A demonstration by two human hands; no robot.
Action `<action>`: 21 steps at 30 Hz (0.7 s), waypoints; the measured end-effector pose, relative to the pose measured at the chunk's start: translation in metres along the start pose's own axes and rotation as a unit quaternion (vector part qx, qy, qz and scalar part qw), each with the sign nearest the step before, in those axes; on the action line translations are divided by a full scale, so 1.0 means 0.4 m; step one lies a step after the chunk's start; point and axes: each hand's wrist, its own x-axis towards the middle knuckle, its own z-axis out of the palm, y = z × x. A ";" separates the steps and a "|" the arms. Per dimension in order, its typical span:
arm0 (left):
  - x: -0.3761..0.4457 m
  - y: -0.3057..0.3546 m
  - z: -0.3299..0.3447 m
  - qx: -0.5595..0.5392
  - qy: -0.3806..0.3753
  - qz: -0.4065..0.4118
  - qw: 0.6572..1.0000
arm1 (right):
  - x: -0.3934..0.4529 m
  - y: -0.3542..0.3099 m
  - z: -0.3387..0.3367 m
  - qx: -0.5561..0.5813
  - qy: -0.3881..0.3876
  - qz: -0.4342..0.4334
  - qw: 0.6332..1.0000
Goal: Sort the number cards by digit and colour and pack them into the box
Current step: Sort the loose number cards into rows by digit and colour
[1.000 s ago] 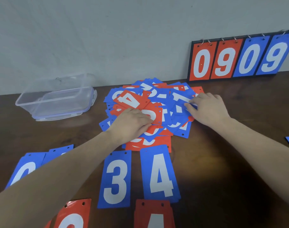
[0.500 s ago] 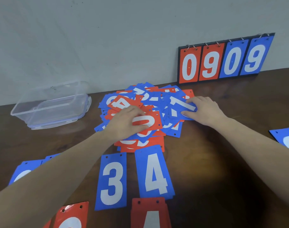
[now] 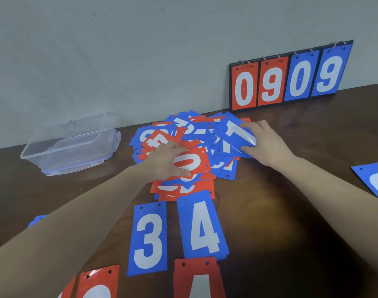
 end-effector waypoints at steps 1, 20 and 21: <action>0.000 0.002 -0.001 -0.004 -0.005 -0.001 1.000 | -0.009 0.004 0.006 0.041 0.000 -0.005 0.999; -0.031 0.036 0.036 -0.157 0.085 0.004 0.984 | -0.161 -0.003 0.026 0.501 0.048 0.118 0.856; -0.040 0.040 0.038 -0.183 0.094 0.006 0.979 | -0.169 -0.007 0.029 0.510 0.039 0.119 0.851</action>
